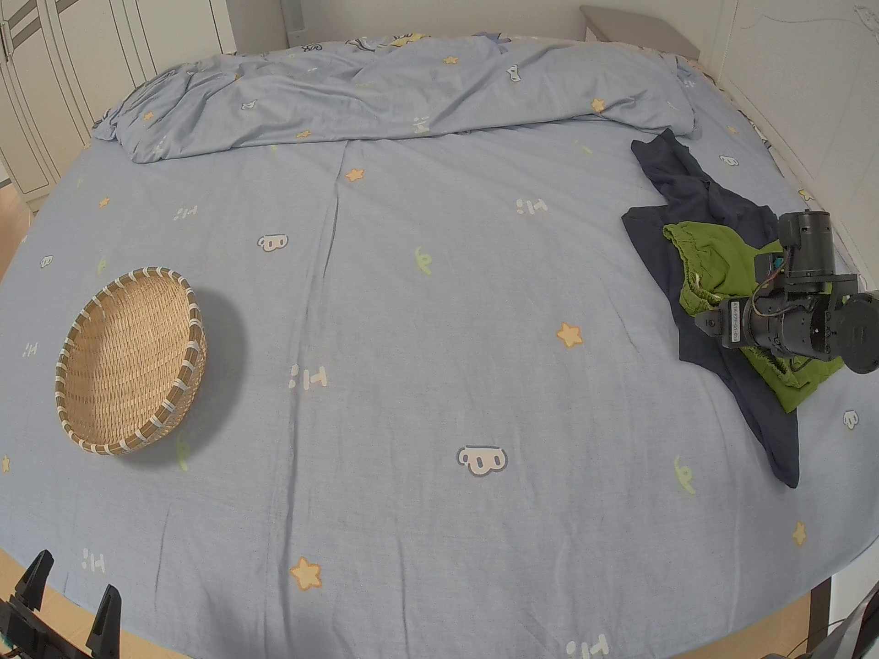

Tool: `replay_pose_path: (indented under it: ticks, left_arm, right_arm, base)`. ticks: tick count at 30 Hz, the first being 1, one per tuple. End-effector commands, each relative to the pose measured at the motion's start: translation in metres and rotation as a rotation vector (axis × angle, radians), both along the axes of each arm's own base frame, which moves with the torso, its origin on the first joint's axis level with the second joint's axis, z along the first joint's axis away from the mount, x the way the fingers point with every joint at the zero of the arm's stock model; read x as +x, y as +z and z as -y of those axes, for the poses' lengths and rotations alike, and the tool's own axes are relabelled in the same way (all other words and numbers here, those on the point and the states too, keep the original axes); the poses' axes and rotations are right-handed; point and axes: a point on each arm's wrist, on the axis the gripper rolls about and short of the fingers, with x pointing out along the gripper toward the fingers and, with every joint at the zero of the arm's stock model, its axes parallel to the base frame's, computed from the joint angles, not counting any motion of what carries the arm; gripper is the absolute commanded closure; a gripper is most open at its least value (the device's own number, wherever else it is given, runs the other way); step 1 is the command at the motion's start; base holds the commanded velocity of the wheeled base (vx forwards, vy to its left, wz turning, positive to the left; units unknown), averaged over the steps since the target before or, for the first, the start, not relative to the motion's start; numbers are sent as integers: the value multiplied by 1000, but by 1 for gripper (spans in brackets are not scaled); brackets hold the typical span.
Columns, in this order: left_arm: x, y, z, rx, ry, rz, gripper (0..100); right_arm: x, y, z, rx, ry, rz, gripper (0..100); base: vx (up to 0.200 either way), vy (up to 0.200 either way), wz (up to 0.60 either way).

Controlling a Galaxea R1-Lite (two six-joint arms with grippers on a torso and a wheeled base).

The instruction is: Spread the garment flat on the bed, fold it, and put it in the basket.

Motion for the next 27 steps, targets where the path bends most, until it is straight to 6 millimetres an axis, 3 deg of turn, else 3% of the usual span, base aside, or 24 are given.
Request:
replay_pose_path:
  ticks: [1,9,14,27]
  left_arm:
    - [0,-5,0,0,0,-5,0]
    - [0,-5,0,0,0,-7,0]
    - [0,-5,0,0,0,-5,0]
    - [0,-5,0,0,0,-5,0]
  right_arm:
    - [3,14,-7,0,16,41,0]
    - [17,14,-13,9,24,69,0]
    - [43,0,-13,3,13,43,0]
    - [80,-26,-20,-2,14,13,0]
  base:
    - [0,0,0]
    - [0,0,0]
    - [0,0,0]
    - [0,0,0]
